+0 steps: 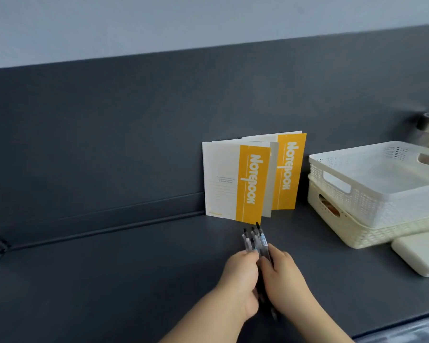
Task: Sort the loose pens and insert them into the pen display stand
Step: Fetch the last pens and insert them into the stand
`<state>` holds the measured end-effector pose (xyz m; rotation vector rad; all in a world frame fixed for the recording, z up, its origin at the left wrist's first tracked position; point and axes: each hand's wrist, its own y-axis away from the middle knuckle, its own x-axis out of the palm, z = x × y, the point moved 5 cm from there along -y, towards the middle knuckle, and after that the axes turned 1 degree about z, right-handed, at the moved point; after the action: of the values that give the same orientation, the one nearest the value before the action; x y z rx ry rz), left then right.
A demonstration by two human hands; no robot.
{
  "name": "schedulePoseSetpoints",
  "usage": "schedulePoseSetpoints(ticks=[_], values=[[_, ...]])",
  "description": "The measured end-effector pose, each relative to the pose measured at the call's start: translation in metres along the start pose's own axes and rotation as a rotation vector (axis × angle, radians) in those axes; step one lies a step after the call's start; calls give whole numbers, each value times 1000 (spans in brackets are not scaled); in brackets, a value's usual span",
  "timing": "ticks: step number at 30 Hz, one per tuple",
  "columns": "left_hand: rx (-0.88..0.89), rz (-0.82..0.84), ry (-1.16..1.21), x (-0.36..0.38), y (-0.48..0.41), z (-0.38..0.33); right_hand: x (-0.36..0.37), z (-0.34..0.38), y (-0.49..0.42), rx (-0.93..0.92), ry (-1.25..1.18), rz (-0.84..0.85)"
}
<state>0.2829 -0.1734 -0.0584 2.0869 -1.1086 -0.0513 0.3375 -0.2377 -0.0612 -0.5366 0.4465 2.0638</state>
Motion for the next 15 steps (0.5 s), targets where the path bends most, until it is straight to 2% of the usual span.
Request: schedulePoseSetpoints(ticks=[7,15], values=[[116,-28,223,-66,32,-22,49,59,18,-197,-153,91],[288,-72,323,-179,95,-44,137,140,63,-346,-219,197]])
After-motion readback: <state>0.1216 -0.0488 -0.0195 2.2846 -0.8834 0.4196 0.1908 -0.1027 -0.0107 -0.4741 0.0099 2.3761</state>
